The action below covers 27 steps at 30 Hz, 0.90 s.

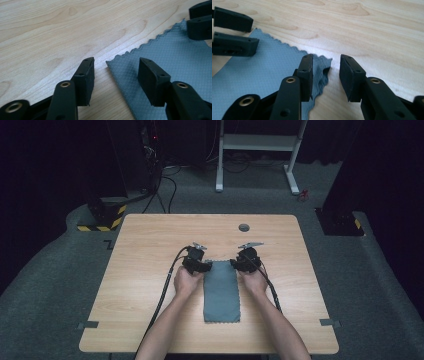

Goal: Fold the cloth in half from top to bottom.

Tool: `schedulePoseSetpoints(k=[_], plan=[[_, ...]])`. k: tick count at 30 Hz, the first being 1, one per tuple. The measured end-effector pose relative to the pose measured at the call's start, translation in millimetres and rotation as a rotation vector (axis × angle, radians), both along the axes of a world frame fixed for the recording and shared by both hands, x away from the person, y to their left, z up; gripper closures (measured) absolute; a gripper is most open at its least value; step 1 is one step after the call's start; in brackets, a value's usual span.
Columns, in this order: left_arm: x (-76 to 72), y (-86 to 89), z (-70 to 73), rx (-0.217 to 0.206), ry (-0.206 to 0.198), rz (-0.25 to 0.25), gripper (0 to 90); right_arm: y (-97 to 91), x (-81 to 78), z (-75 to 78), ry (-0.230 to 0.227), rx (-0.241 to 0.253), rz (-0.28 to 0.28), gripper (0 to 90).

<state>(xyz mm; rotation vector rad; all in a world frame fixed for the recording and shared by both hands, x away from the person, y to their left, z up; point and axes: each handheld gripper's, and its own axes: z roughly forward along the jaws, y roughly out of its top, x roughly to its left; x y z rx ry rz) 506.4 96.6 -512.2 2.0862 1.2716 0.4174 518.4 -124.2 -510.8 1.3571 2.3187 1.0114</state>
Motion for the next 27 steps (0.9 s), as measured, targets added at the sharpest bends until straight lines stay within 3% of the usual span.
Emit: schedulePoseSetpoints(k=[2, 6, 15, 21, 27], plan=[[-0.5, -1.8, -0.4, 0.001, -0.004, 0.0, 49.5, 1.4, 1.8, -2.3, 0.001, -0.002, -0.006, 64.2], [-1.4, -3.6, -0.2, 0.042, -0.022, -0.013, 52.8, 2.6, 3.0, -4.1, -0.002, -0.006, -0.008, 66.8], [-2.7, -7.0, 0.7, 0.015, -0.007, -0.036, 71.8, 9.7, -0.1, -3.8, -0.018, -0.051, 0.064, 85.1], [-0.1, -3.4, 0.3, -0.031, 0.018, -0.057, 85.8, 10.6, -1.4, -3.2, -0.021, -0.061, 0.079, 88.3], [-2.9, -0.9, 5.2, -0.049, 0.003, -0.091, 88.0, 5.1, -7.3, 6.5, -0.042, -0.035, 0.114, 88.6]])
